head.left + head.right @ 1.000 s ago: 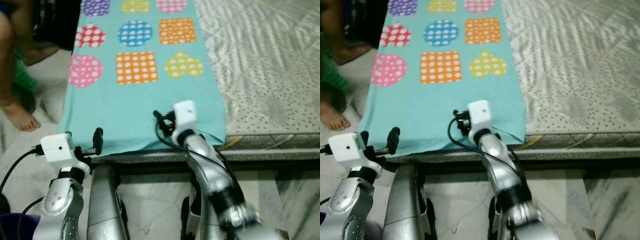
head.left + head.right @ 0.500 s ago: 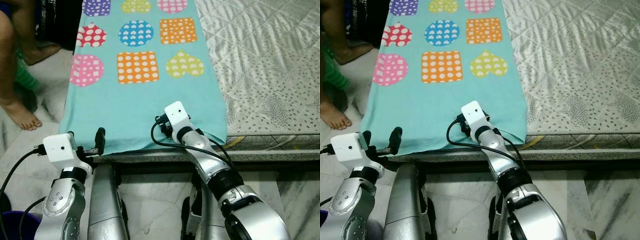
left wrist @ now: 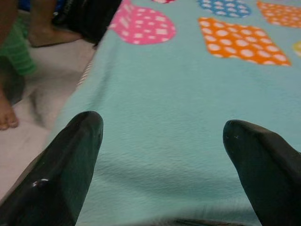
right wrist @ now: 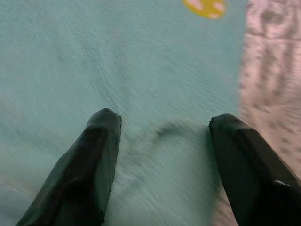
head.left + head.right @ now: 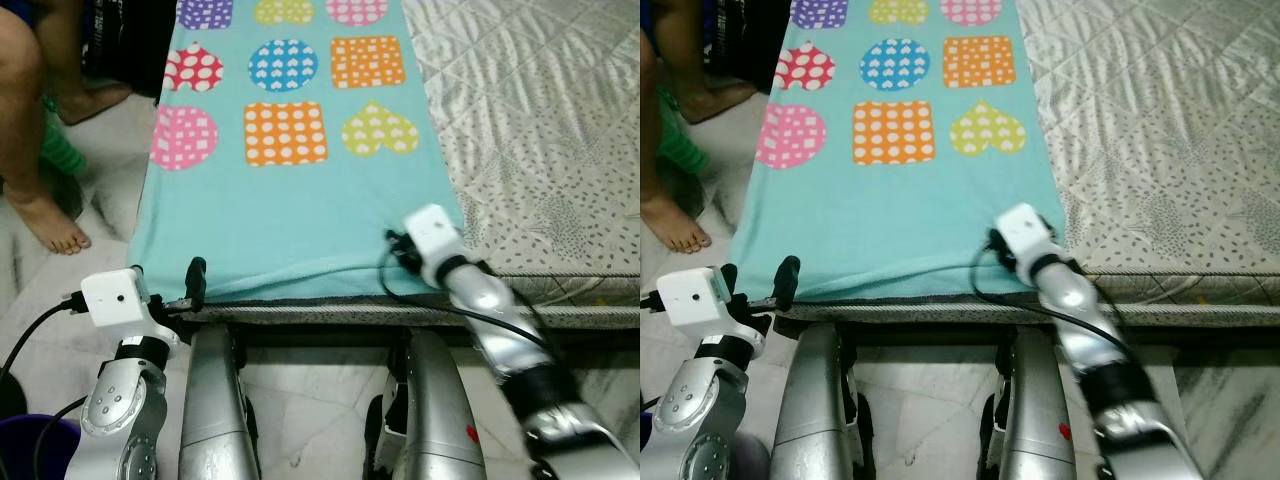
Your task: Clean up the room
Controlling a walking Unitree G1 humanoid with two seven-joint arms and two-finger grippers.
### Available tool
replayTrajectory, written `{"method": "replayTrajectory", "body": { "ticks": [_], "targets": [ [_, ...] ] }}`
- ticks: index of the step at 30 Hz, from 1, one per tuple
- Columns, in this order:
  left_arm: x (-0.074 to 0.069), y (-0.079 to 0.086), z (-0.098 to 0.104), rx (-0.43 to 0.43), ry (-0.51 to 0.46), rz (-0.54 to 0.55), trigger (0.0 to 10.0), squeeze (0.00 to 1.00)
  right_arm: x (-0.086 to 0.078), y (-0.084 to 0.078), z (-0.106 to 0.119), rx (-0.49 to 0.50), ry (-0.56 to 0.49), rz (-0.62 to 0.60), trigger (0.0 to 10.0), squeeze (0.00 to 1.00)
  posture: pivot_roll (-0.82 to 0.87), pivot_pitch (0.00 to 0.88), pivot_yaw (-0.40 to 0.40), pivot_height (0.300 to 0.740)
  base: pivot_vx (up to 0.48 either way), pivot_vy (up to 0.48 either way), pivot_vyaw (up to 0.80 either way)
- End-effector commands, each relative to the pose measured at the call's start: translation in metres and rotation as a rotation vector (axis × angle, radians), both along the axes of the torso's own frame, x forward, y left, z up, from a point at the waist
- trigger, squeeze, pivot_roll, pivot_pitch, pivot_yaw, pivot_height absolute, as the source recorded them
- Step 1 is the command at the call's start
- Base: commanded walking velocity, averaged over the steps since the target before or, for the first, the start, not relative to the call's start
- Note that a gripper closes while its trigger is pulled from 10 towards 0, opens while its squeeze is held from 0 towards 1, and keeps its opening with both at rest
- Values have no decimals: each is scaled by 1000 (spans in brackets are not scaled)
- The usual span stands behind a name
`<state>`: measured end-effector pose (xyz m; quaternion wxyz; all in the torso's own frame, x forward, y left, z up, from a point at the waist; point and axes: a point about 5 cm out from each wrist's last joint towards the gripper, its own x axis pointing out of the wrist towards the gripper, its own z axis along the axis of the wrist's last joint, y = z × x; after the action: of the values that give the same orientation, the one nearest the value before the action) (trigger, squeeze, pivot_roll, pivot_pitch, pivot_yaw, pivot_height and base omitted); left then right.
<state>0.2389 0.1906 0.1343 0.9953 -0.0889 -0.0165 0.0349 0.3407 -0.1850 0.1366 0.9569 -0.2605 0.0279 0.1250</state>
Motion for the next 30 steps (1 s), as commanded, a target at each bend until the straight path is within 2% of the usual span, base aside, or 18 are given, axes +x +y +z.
{"method": "replayTrajectory", "body": {
  "ticks": [1, 5, 10, 13, 19, 21, 26, 27, 28, 30],
  "targets": [
    [-5, 6, -4, 7, 24, 23, 10000, 0, -8, -7, -5, 0, 34, -3, 10000, 0, 192, 325, 1, 522, 0, 0, 0],
    [-3, 7, -4, 11, 25, 15, 10000, 0, -38, -15, -9, 3, 77, 38, 10000, 0, 177, 320, 8, 522, 0, 0, 0],
    [-2, 6, -4, 11, 24, 10, 10000, 0, -50, -16, -14, 1, 118, 73, 10000, 0, 174, 317, 13, 522, 0, 0, 0],
    [0, 7, -4, 12, 23, 6, 10000, 0, -61, -20, -21, -17, 177, 100, 10000, 0, 169, 311, 14, 522, 0, 0, 0],
    [1, 8, -4, 15, 21, 7, 10000, 0, -58, -25, -21, -60, 189, 79, 10000, 0, 166, 299, 11, 522, 0, 0, 0],
    [2, 7, -4, 14, 19, 8, 10000, 0, -53, -24, -14, -28, 156, 62, 10000, 0, 165, 294, 9, 522, 0, 0, 0],
    [3, 7, -4, 12, 16, 10, 10000, 0, -51, -24, -13, 9, 154, 41, 10000, 0, 166, 291, 7, 522, 0, 0, 0],
    [3, 8, -4, 12, 15, 11, 10000, 0, -50, -24, -12, 20, 150, 37, 6941, 0, 166, 291, 7, 522, 0, 0, 0],
    [3, 8, -4, 13, 14, 12, 10000, 0, -50, -24, -12, 25, 150, 31, 0, 0, 166, 291, 7, 522, 0, 0, 0],
    [3, 9, -4, 13, 14, 13, 10000, 0, -50, -25, -12, 33, 148, 21, 0, 0, 166, 291, 7, 522, 0, 0, 0]
  ]
}}
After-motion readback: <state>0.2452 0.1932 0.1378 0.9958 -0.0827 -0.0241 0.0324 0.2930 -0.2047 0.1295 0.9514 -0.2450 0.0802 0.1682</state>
